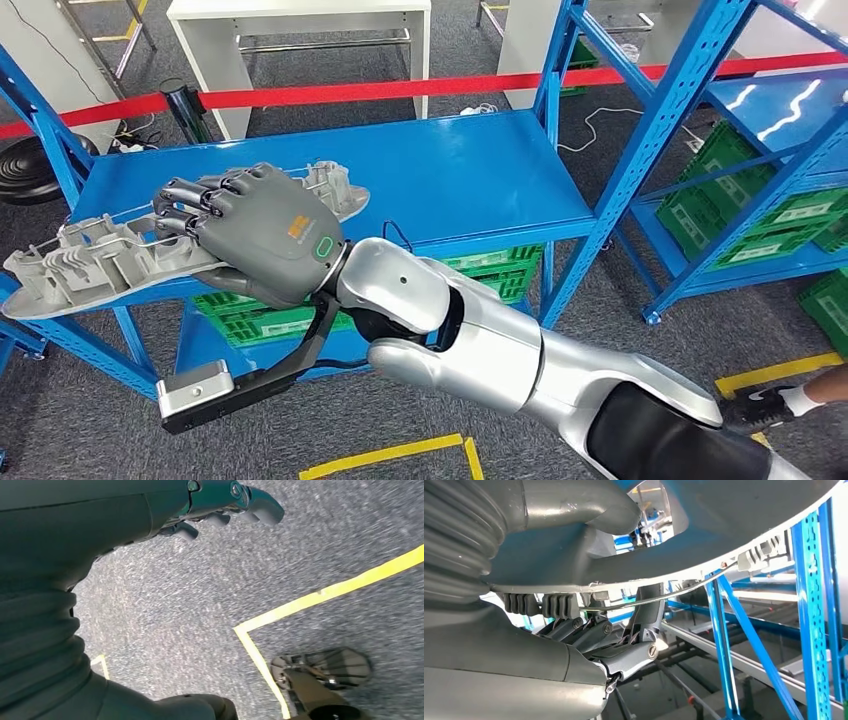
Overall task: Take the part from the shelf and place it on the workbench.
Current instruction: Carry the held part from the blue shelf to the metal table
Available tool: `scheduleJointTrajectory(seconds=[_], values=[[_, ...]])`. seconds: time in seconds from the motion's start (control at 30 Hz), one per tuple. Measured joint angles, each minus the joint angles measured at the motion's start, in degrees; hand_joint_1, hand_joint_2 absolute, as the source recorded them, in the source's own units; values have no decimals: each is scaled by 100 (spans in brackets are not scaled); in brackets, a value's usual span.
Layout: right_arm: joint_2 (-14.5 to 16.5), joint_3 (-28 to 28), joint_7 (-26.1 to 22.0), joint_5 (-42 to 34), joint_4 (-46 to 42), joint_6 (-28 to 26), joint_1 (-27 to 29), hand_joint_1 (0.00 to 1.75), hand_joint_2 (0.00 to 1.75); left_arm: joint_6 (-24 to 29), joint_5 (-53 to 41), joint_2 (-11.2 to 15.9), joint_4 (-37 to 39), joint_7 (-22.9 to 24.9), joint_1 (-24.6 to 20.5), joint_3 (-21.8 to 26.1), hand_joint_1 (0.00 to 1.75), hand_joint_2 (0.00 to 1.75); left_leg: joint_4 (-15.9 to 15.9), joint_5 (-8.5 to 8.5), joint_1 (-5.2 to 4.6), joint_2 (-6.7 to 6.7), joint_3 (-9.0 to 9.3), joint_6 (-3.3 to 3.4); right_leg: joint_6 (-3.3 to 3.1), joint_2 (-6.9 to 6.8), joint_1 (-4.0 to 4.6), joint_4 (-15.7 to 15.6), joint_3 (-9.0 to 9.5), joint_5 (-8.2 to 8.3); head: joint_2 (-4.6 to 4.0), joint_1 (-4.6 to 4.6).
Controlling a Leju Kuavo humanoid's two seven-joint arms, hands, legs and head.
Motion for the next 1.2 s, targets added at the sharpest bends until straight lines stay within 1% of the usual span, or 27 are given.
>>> scheduleJointTrajectory(seconds=[0.07, 0.13, 0.2, 0.27, 0.3, 0.33, 0.4, 0.43, 0.47, 0.5, 0.57, 0.6, 0.63, 0.67, 0.7, 0.77, 0.8, 0.83, 0.9, 0.93, 0.97, 1.0, 1.03, 1.07, 1.1, 1.17, 1.2], values=[[-18, 0, 2, 2, 0, 1, -2, 175, 175, -5, -16, -4, -1, 9, -3, 0, 0, 175, 15, 98, -25, 2, -124, -5, -106, 0, 46, -626, 532, 235, 1, -2], [-28, -1, -1, 0, -2, 1, -5, 175, 175, -20, -27, -14, -3, 22, -8, 0, 0, 175, 15, 188, -40, 6, -191, -44, -198, -8, 96, -1373, 1031, 252, 1, -4], [-39, -3, -4, -5, -3, 2, -11, 175, 175, -38, -34, -24, -4, 37, -16, 0, 0, 175, -13, 284, -24, 14, -217, -115, -230, -12, 128, -1656, 1161, 232, 0, 1], [-56, -4, -4, -9, -3, 3, -15, 175, 175, -44, -36, -30, -3, 50, -18, 0, 0, 175, -21, 306, -6, 12, -245, -189, -270, -24, 113, -1718, 1123, 347, 0, 5], [-61, -4, -4, -10, -3, 3, -14, 175, 175, -44, -36, -31, -1, 54, -16, 0, 0, 175, 48, 197, -3, 7, -284, -222, -297, -35, 96, -1748, 1089, 416, 0, -1], [-65, -4, -3, -10, -2, 4, -14, 175, 175, -44, -36, -30, -1, 56, -15, 0, 0, 175, 222, -10, 2, 2, -345, -255, -318, -45, 72, -1775, 1041, 489, 0, -7], [-69, -4, -3, -6, -2, 5, -10, 175, 175, -44, -36, -26, 0, 56, -18, -1, 0, 175, 847, -550, 27, 0, -505, -324, -334, -49, 56, -1775, 887, 620, 0, -18], [-73, -4, -1, -2, -1, 5, -6, 175, 175, -44, -36, -24, 0, 56, -20, -1, 0, 175, 1181, -713, 41, 1, -559, -357, -327, -50, 50, -1770, 797, 689, 0, -18], [-80, -4, 0, 1, 1, 5, -3, 175, 175, -44, -37, -21, 0, 57, -21, -2, 0, 175, 1409, -740, 55, 1, -562, -384, -315, -53, 42, -1763, 703, 757, 0, -17], [-89, -4, 2, 3, 2, 5, -1, 175, 175, -44, -39, -17, 0, 62, -21, -2, 0, 175, 1470, -634, 69, 2, -488, -408, -296, -56, 31, -1751, 607, 824, 0, -17], [-102, -4, 3, 3, 2, 5, -3, 175, 175, -44, -52, -8, -3, 82, -28, -2, 0, 175, 1040, -339, 108, 3, -63, -461, -239, -60, -2, -1698, 418, 945, 0, -17], [-104, -5, 5, 4, 2, 5, -9, 175, 175, -46, -60, -8, -8, 94, -36, -2, 0, 175, 646, -329, 108, -2, 234, -482, -201, -59, -11, -1660, 336, 995, 0, -21], [-105, -5, 7, 7, 2, 6, -16, 175, 175, -49, -65, -8, -13, 103, -46, -2, 0, 175, 311, -380, 101, -12, 460, -454, -160, -59, -11, -1633, 280, 1044, 0, -20], [-105, -6, 7, 10, 3, 7, -26, 175, 175, -52, -68, -10, -18, 108, -58, -2, 0, 175, 83, -468, 90, -21, 584, -407, -124, -60, -4, -1617, 246, 1094, 0, -22], [-105, -7, 10, 15, 4, 8, -35, 175, 175, -56, -69, -10, -22, 113, -67, -2, 0, 175, -17, -515, 66, -29, 614, -335, -87, -61, 0, -1622, 227, 1148, 0, -22], [-107, -8, 19, 23, 11, 13, -49, 175, 175, -57, -69, -5, -22, 124, -73, -2, 0, 175, -26, -434, 58, -19, 513, -180, -13, -62, -13, -1639, 197, 1212, 0, -25], [-108, -9, 28, 28, 17, 17, -54, 175, 175, -57, -69, -3, -21, 131, -75, -1, 0, 175, -29, -370, 56, -9, 463, -116, 20, -59, -23, -1579, 156, 1114, 0, -25], [-109, -10, 41, 34, 22, 22, -59, 175, 175, -57, -69, -2, -21, 136, -77, -1, 0, 175, -34, -293, 59, 2, 395, -61, 45, -53, -30, -1403, 84, 892, 0, -24], [-110, -10, 62, 44, 29, 33, -68, 175, 175, -57, -69, -2, -22, 139, -85, 0, 0, 175, -29, -136, 54, 8, 219, -6, 69, -40, -28, -728, -102, 260, 0, -20], [-110, -10, 67, 46, 33, 38, -66, 175, 175, -57, -69, -1, -23, 137, -85, 0, 0, 175, -25, -56, 46, 9, 115, 3, 72, -35, -23, -328, -178, 22, 0, -21], [-110, -9, 67, 48, 39, 42, -59, 175, 175, -57, -69, 1, -23, 135, -84, 0, 0, 175, -20, 22, 35, 10, 13, 7, 66, -32, -19, -22, -199, -72, 0, -21], [-110, -9, 67, 50, 46, 44, -51, 175, 175, -57, -69, 3, -23, 132, -83, 0, 0, 175, -15, 99, 23, 11, -90, 8, 47, -31, -11, 132, -139, -37, 0, -21], [-110, -9, 66, 54, 53, 44, -45, 175, 175, -57, -69, 5, -23, 125, -82, 0, 0, 175, -11, 170, 9, 12, -184, 5, 15, -29, 2, 79, 18, 95, 0, -21], [-110, -9, 66, 65, 57, 43, -43, 175, 175, -57, -69, 5, -23, 117, -83, 0, 0, 175, -8, 240, -4, 11, -267, 2, -35, -27, 23, -177, 282, 238, 0, -21], [-109, -9, 65, 78, 58, 41, -44, 175, 175, -57, -69, -2, -25, 108, -82, 0, 0, 175, -4, 303, -10, 10, -330, -5, -107, -26, 57, -586, 626, 281, 0, -24], [-106, -9, 58, 102, 58, 34, -49, 175, 175, -57, -71, -13, -30, 94, -82, 0, 0, 175, -10, 418, -9, 7, -390, -51, -205, -31, 121, -1418, 1218, 161, 0, -26], [-105, -9, 55, 108, 58, 29, -54, 175, 175, -57, -73, -17, -32, 91, -82, 0, 0, 175, -24, 475, 4, 11, -397, -88, -228, -32, 145, -1651, 1355, 86, 0, -18]])
